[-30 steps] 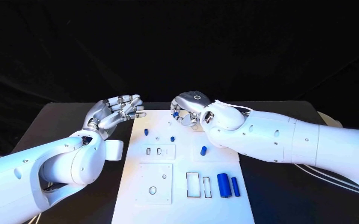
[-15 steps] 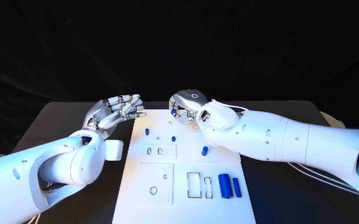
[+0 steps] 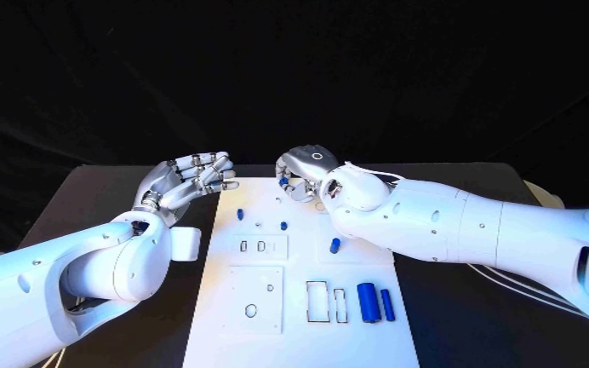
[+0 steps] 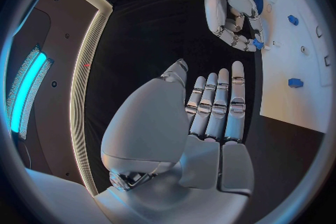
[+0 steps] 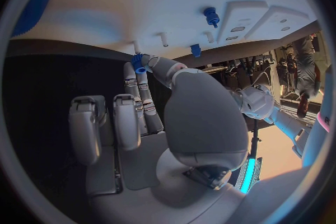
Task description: Assemble the parts on the task board
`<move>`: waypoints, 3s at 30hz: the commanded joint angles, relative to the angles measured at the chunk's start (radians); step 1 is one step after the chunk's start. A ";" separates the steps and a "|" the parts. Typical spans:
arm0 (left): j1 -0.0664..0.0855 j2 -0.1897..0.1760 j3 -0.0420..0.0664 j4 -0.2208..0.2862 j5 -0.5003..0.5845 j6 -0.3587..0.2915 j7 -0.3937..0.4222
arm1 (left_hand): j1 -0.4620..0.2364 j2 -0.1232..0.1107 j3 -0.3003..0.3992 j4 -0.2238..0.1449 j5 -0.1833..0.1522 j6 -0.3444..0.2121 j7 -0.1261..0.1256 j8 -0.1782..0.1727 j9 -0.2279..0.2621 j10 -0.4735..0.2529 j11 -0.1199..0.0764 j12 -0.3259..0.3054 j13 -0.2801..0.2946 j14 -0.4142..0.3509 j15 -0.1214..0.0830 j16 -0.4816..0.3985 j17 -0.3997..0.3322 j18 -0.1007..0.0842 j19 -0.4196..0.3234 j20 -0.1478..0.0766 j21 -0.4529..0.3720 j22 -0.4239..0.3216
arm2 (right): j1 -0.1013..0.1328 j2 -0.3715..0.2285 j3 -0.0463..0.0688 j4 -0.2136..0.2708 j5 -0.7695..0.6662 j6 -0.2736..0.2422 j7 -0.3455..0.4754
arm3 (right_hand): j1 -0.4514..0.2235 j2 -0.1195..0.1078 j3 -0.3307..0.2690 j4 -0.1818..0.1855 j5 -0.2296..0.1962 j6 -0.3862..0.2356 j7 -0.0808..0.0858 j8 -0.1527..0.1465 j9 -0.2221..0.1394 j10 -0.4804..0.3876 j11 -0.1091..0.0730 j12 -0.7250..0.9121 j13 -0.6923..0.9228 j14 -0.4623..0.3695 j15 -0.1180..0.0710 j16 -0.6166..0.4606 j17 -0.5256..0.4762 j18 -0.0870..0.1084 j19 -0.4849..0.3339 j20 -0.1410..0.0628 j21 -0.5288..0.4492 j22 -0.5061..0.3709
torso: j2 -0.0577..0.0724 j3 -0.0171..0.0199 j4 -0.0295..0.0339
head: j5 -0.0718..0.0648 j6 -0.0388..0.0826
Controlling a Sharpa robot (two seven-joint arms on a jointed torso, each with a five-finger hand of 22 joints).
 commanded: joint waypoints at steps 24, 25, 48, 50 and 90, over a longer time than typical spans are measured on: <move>0.007 0.002 0.001 0.006 0.001 0.018 0.006 | -0.007 0.007 0.000 0.005 -0.007 -0.009 0.014 -0.005 -0.001 -0.005 0.006 -0.007 -0.001 -0.011 0.000 -0.006 0.002 0.004 -0.002 0.008 -0.007 -0.002 | -0.011 0.036 0.000 -0.055 -0.046 0.071 -0.013 | -0.001 0.015 -0.007 0.007 -0.005 -0.015 0.005 -0.010 0.006 0.002 -0.016 -0.004 0.036 0.052 0.000 0.002 0.016 -0.013 0.034 -0.003 0.000 0.161 | 0.004 -0.0004 0.0038 | 0.007 -0.006; 0.007 0.002 0.001 0.006 0.001 0.018 0.006 | -0.007 0.007 0.000 0.005 -0.007 -0.009 0.014 -0.005 -0.001 -0.005 0.006 -0.007 -0.001 -0.011 0.000 -0.006 0.002 0.004 -0.002 0.008 -0.007 -0.002 | -0.012 0.037 0.000 -0.055 -0.047 0.070 -0.012 | -0.002 0.014 -0.006 0.008 -0.005 -0.018 0.006 -0.012 0.006 -0.002 -0.015 -0.006 0.036 0.052 0.000 0.001 0.014 -0.012 0.031 -0.002 -0.002 0.158 | 0.004 -0.0007 0.0037 | 0.006 -0.006; 0.008 -0.009 0.001 0.001 0.004 0.021 0.005 | -0.009 0.007 -0.001 0.006 -0.008 -0.010 0.015 -0.006 -0.001 -0.006 0.006 -0.009 -0.001 -0.012 0.001 -0.007 0.003 0.004 -0.003 0.008 -0.008 -0.003 | 0.000 -0.107 0.012 0.126 -0.001 0.001 -0.020 | -0.076 -0.058 -0.060 0.065 -0.037 -0.139 0.029 -0.096 0.010 -0.114 0.016 -0.035 0.012 0.026 0.028 -0.048 -0.079 0.018 -0.061 0.026 -0.086 0.029 | 0.003 -0.0016 0.0007 | 0.005 0.001; 0.008 -0.010 0.001 0.000 0.004 0.022 0.005 | -0.009 0.007 -0.001 0.006 -0.008 -0.010 0.015 -0.006 -0.001 -0.006 0.006 -0.009 -0.001 -0.012 0.001 -0.007 0.003 0.004 -0.003 0.008 -0.008 -0.003 | 0.006 -0.149 0.018 0.166 0.042 -0.015 -0.006 | -0.072 -0.055 -0.058 0.069 -0.023 -0.128 0.030 -0.092 0.015 -0.090 0.013 -0.019 0.017 0.030 0.025 -0.040 -0.067 0.014 -0.046 0.024 -0.074 0.050 | 0.001 -0.0016 -0.0015 | 0.005 0.002; 0.008 -0.009 0.000 -0.010 0.004 0.030 0.004 | -0.008 0.008 0.000 0.005 -0.007 -0.010 0.012 -0.006 -0.001 -0.005 0.007 -0.010 0.000 -0.012 0.001 -0.008 0.004 0.004 -0.003 0.009 -0.008 -0.003 | 0.016 -0.332 0.023 0.178 0.381 0.229 -0.043 | -0.027 -0.036 -0.269 0.159 0.063 -0.274 0.036 -0.003 0.143 0.260 0.001 1.299 1.225 0.092 0.019 0.105 0.216 -0.037 0.105 0.017 0.055 0.263 | -0.010 -0.0051 -0.0042 | 0.003 -0.011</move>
